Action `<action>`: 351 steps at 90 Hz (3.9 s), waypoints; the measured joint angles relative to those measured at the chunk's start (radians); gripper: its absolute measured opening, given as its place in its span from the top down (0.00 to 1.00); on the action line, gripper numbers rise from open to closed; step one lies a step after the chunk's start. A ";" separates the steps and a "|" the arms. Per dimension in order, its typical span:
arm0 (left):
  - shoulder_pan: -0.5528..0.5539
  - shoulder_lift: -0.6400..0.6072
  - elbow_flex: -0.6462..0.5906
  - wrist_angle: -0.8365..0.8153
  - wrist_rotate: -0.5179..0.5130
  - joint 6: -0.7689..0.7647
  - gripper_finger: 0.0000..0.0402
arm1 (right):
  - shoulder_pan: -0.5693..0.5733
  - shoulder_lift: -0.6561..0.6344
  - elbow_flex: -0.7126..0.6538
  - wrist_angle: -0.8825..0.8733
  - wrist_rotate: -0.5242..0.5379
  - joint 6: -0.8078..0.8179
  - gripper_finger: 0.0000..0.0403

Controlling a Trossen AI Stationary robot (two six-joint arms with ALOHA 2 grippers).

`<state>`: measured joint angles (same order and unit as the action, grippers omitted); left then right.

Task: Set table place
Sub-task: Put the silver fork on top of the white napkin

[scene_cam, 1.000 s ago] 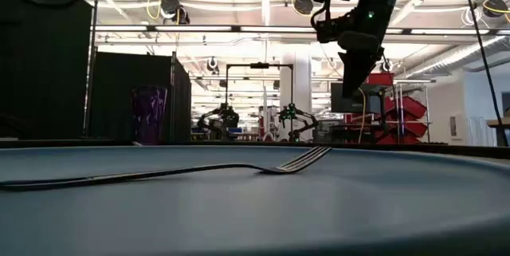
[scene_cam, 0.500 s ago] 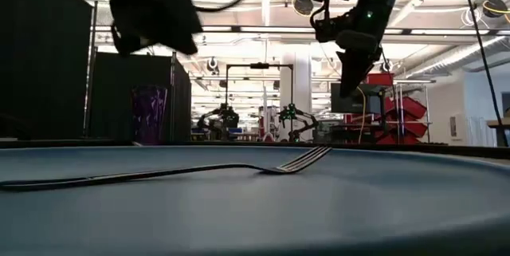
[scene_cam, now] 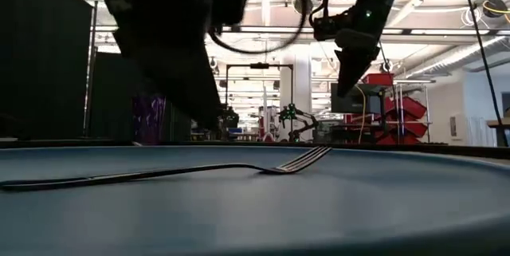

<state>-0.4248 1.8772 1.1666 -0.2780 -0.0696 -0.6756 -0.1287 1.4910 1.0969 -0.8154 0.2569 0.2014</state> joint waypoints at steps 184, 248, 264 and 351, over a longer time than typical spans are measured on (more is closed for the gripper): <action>-0.069 -0.212 0.233 -0.702 -0.277 -0.183 1.00 | -0.008 -0.053 0.000 -0.029 0.081 -0.030 0.53; -0.506 -0.392 0.055 -0.978 -0.325 -1.472 1.00 | -0.029 -0.459 -0.427 0.343 -0.038 0.055 0.54; -0.488 -0.317 0.054 -0.969 -0.328 -1.476 1.00 | -0.027 -0.459 -0.450 0.367 -0.061 0.061 0.54; -0.403 -0.160 -0.011 -0.854 -0.229 -1.439 1.00 | 0.000 -0.459 -0.450 0.380 -0.133 0.086 0.54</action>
<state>-0.8273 1.7172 1.1553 -1.1315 -0.2985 -2.1150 -0.1287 1.0321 0.6472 -0.4353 0.1242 0.2878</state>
